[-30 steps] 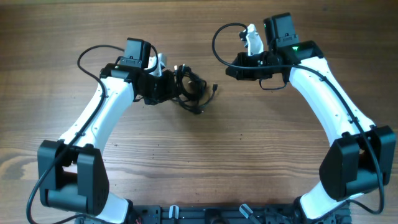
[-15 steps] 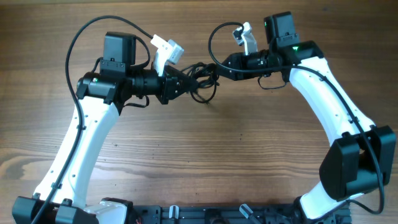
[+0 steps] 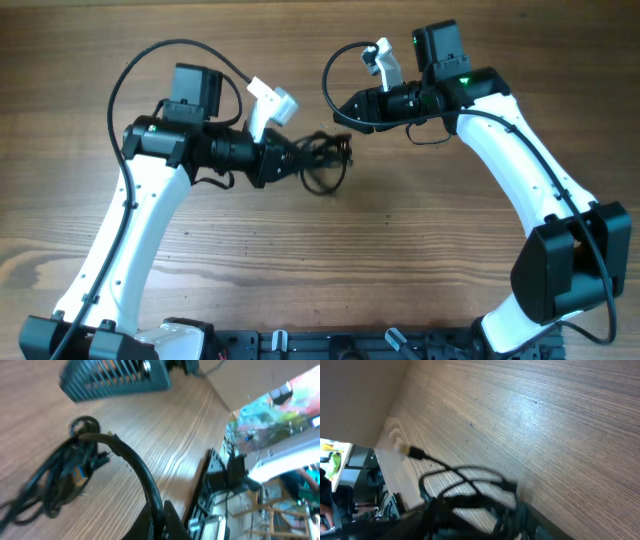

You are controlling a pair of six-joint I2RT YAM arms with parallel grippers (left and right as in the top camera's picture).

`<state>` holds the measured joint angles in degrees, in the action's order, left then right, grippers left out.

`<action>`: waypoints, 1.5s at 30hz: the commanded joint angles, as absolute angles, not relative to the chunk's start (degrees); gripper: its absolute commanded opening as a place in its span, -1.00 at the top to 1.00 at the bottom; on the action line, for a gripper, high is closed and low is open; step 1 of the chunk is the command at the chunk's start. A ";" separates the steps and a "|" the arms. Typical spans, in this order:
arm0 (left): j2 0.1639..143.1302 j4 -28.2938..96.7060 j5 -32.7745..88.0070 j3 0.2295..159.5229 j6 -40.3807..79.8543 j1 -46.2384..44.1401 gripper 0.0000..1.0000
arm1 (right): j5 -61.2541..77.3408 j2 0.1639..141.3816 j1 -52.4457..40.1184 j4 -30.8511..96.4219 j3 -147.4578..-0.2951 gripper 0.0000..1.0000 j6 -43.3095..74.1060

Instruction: Untangle cables

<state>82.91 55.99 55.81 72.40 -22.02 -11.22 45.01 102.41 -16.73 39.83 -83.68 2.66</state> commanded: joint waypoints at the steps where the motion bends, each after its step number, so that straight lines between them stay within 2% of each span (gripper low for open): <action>1: 81.76 58.19 57.52 73.52 -31.55 -11.07 0.92 | 46.44 101.78 -17.93 39.68 -83.37 -0.14 1.34; 3: 81.76 58.17 57.41 73.52 -32.62 -11.07 0.92 | 46.46 101.78 -19.31 40.01 -83.37 -0.22 -1.74; 9: 81.76 59.55 55.24 73.52 -33.69 -11.07 0.92 | 46.44 101.78 -20.12 47.51 -83.15 -0.23 -19.18; 14: 81.76 60.71 55.44 73.52 -34.33 -11.07 0.92 | 48.45 101.80 -19.09 48.34 -83.11 -0.43 -25.93; 25: 81.76 60.73 55.94 73.52 -34.06 -11.07 0.92 | 54.17 109.08 -19.14 55.92 -83.11 -0.40 -37.41; 28: 81.76 60.73 55.94 73.52 -34.06 -11.05 0.92 | 54.15 110.89 -19.11 57.28 -83.07 -0.29 -37.76; 30: 81.76 60.71 55.94 73.52 -34.09 -11.05 0.92 | 54.08 111.24 -19.11 57.06 -82.83 -0.15 -37.74; 34: 81.76 60.69 55.94 73.52 -34.06 -11.07 0.92 | 56.90 111.24 -19.11 56.18 -82.74 0.23 -37.26; 35: 81.76 60.66 55.94 73.52 -34.06 -11.07 0.92 | 58.35 111.24 -19.11 55.16 -82.74 0.40 -36.71; 37: 81.76 60.66 55.96 73.52 -33.69 -11.07 0.92 | 58.63 111.24 -19.11 52.80 -82.74 0.53 -31.94; 39: 81.76 60.62 55.94 73.52 -33.30 -11.07 0.92 | 58.39 111.24 -19.11 50.54 -82.76 0.78 -26.52; 42: 81.76 58.04 55.81 73.52 -28.75 -11.07 0.92 | 57.04 111.22 -19.11 49.74 -82.78 0.91 -20.82; 45: 81.78 54.06 52.25 73.52 -22.33 -11.07 0.91 | 50.78 110.93 -19.11 49.28 -83.05 0.91 -12.23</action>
<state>82.91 56.73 52.03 72.40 -28.75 -11.11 57.69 110.28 -19.35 49.80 -82.94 -22.37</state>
